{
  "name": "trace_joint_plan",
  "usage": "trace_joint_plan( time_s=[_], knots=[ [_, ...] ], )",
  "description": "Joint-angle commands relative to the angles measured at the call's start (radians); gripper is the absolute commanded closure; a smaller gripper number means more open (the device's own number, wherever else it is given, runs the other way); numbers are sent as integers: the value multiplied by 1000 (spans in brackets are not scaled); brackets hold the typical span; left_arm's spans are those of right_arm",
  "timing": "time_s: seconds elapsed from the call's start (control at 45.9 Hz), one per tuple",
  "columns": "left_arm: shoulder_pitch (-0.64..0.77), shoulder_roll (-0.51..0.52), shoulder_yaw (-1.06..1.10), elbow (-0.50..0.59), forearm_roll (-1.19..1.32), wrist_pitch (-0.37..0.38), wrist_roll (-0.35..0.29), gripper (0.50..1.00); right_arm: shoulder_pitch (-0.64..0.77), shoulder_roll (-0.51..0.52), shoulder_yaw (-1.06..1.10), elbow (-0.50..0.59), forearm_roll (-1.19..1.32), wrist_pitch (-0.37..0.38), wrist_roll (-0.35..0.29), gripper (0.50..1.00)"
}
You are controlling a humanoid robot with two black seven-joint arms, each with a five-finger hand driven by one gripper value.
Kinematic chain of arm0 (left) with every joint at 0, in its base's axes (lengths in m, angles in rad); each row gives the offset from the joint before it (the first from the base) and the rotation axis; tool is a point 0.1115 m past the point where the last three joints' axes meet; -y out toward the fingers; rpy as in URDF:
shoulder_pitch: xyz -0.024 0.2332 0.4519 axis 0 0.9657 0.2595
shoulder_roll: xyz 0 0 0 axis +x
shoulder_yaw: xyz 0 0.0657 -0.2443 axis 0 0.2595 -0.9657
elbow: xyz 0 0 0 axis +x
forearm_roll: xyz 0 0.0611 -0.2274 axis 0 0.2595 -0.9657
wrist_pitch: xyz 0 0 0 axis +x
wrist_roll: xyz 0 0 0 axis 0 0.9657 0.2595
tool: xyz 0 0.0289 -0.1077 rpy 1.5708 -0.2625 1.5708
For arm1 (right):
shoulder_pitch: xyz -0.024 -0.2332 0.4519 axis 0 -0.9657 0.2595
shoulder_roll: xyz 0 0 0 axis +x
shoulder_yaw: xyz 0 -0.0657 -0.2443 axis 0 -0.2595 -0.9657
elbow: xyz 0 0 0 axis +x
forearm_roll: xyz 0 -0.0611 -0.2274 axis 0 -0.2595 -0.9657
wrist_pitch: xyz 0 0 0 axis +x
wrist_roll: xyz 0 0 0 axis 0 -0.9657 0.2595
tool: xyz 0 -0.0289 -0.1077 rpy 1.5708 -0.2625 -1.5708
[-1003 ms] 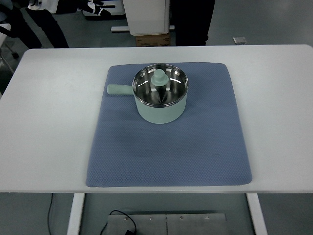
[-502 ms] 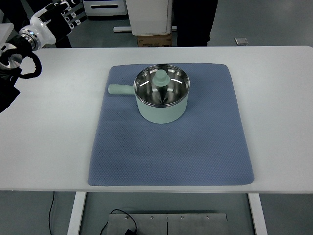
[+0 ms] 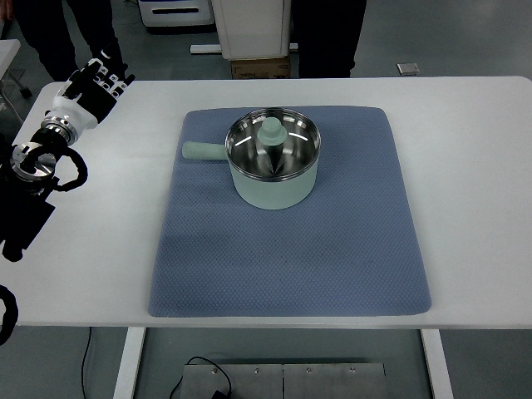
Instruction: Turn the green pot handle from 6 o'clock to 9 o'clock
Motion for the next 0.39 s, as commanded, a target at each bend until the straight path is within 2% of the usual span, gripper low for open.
trace_joint_plan(
  time_s=[0.0, 0.371],
  knots=[
    [8, -3, -1, 0, -2, -1, -5, 500, 0, 0, 0, -2, -1, 0, 0, 500],
    [16, -10, -7, 0, -15, 1, -7, 500, -9, 0, 0, -2, 2, 0, 2, 500]
  ],
)
